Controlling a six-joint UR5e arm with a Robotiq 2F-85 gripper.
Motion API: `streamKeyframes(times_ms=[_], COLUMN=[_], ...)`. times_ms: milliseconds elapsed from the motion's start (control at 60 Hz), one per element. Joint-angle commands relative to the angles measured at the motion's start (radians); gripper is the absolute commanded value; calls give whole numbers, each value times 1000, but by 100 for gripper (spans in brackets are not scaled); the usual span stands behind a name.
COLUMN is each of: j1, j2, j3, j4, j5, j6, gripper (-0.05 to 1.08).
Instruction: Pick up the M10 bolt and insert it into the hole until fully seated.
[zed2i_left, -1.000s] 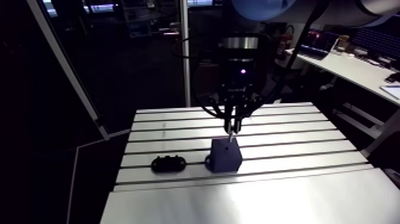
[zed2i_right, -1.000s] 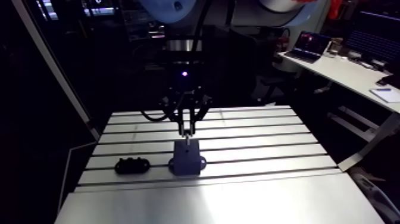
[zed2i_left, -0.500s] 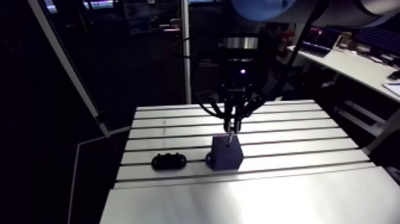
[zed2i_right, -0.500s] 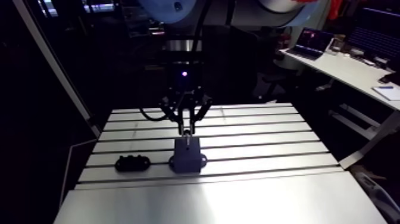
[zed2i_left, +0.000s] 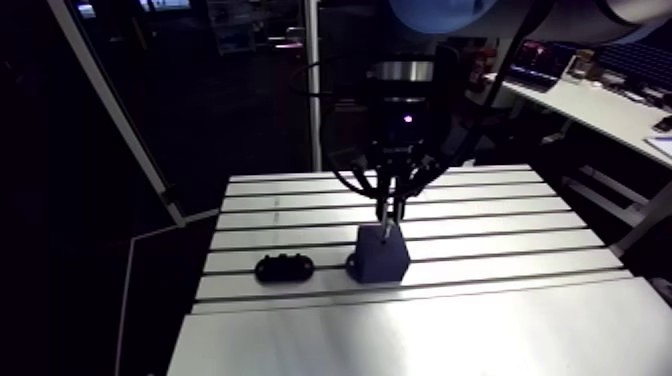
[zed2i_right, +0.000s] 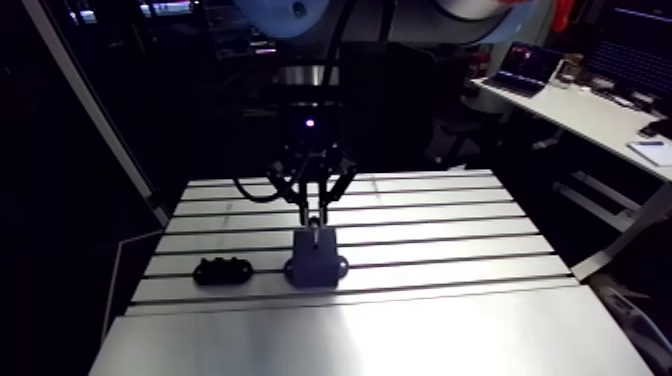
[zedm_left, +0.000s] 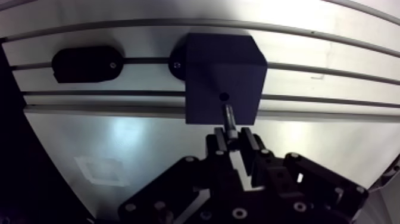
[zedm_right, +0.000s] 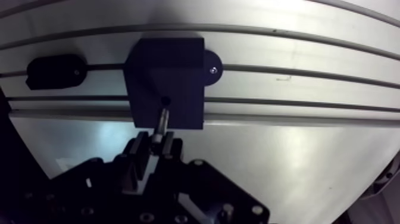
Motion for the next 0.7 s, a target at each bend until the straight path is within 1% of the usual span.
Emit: streamKeyframes(times_ms=[17, 700], j1=[0, 2], j2=[6, 12], j3=[1, 16], j4=[0, -12], j5=[0, 0], j6=[2, 12], gripper=[108, 108])
